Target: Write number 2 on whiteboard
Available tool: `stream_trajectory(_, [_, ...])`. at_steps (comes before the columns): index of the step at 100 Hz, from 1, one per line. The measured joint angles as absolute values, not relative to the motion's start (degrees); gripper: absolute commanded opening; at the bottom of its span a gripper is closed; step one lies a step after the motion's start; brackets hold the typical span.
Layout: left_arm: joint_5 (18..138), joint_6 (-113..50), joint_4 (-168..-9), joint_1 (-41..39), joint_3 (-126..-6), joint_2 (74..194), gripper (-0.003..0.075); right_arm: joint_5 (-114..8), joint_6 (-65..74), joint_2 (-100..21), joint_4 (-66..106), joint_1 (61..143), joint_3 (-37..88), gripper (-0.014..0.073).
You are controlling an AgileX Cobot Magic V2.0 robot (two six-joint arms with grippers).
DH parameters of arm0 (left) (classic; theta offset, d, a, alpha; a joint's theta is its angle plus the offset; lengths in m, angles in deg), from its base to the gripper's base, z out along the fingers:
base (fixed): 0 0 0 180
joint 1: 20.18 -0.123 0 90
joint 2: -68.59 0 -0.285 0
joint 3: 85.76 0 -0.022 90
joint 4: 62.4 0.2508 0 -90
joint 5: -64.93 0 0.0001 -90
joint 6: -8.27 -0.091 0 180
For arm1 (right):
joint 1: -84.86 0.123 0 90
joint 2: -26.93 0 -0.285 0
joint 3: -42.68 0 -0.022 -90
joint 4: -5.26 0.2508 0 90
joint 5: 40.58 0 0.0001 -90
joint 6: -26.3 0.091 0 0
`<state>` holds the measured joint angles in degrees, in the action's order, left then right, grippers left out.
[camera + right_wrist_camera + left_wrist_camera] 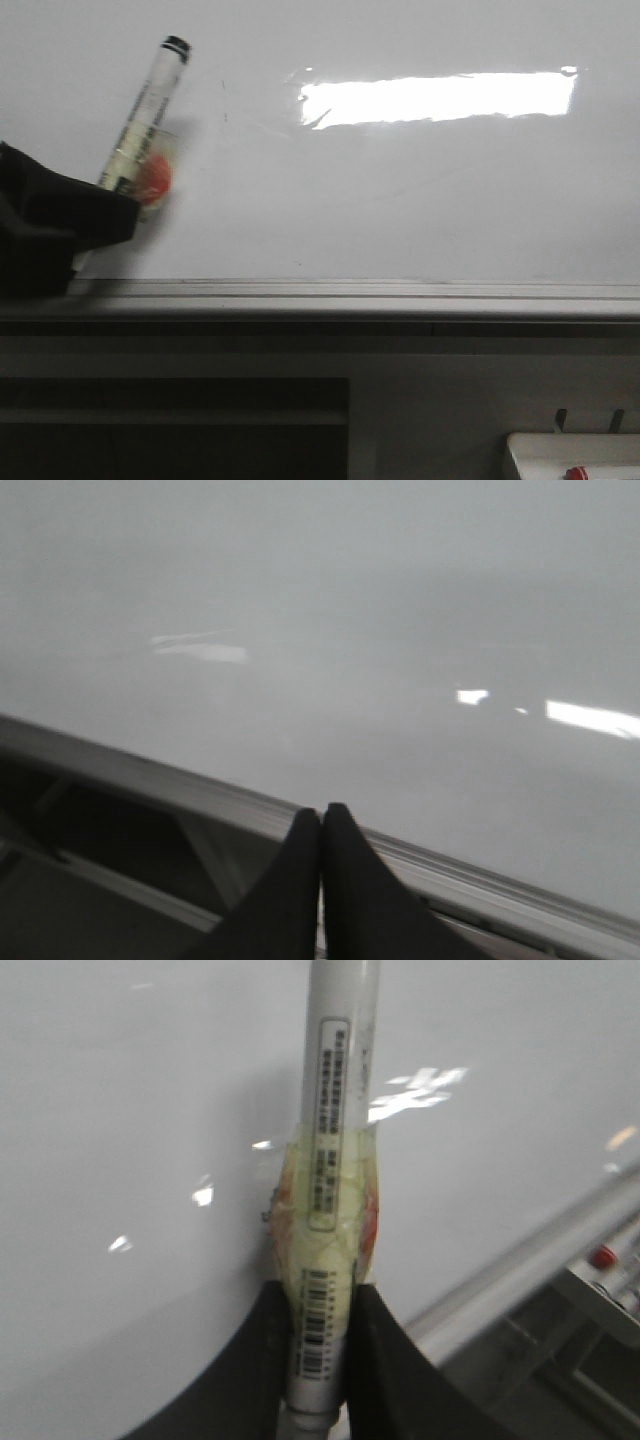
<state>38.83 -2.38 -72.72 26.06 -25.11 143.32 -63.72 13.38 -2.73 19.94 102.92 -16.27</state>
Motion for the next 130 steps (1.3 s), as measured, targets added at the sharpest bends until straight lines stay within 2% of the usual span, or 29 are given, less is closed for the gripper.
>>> stream_trajectory(13, [38.90, -2.38, -57.48, 29.66, -25.11, 143.32, -0.0020, -63.96, 9.75, -6.26, 19.94, 114.21, -13.50, 0.0286])
stream_trajectory(20, [38.79, -2.38, -50.80, 30.80, -25.11, 143.32, -0.0020, -63.08, 8.91, -9.19, 19.94, 120.58, -11.96, 0.0347])
stream_trajectory(35, [38.38, -2.38, -44.19, 31.11, -25.11, 143.32, -0.0020, -57.60, 7.33, -17.02, 19.52, 132.92, -9.04, 0.0347])
stream_trajectory(46, [36.06, -2.38, -41.21, 31.11, -25.11, 143.32, -0.0020, -52.51, 6.63, -24.09, 18.33, 138.86, -7.44, 0.0347])
stream_trajectory(68, [33.38, -2.38, -36.91, 31.11, -25.11, 143.32, -0.0020, -48.74, 6.26, -36.38, 17.75, 140.78, -3.12, 0.0347])
stream_trajectory(89, [33.26, -2.38, -35.95, 31.11, -25.11, 143.32, -0.0020, -48.07, 6.26, -39.55, 17.75, 140.78, 0.25, 0.0346])
stream_trajectory(96, [33.17, -2.38, -35.85, 31.11, -25.11, 143.32, -0.0020, -48.07, 6.26, -39.55, 17.75, 140.78, 0.39, 0.0323])
stream_trajectory(101, [33.17, -2.38, -35.85, 31.11, -25.11, 143.32, -0.0020, -47.98, 6.24, -39.55, 17.75, 140.78, 0.39, 0.0267])
stream_trajectory(106, [33.17, -2.38, -35.85, 31.11, -25.11, 143.32, -0.0020, -47.98, 6.24, -39.55, 17.75, 140.78, 0.39, 0.0167])
stream_trajectory(115, [33.17, -2.38, -35.96, 31.11, -25.11, 143.32, -0.0020, -48.63, 6.24, -39.55, 17.75, 141.17, 0.39, -0.0083])
stream_trajectory(125, [33.29, -3.43, -35.96, 31.11, -25.11, 143.34, -0.0017, -49.70, 6.24, -39.55, 18.93, 141.56, 0.60, -0.0070])
stream_trajectory(130, [33.38, -3.53, -36.10, 31.11, -25.11, 143.34, 0.0013, -49.70, 6.24, -39.55, 19.19, 141.61, 0.60, -0.0070])
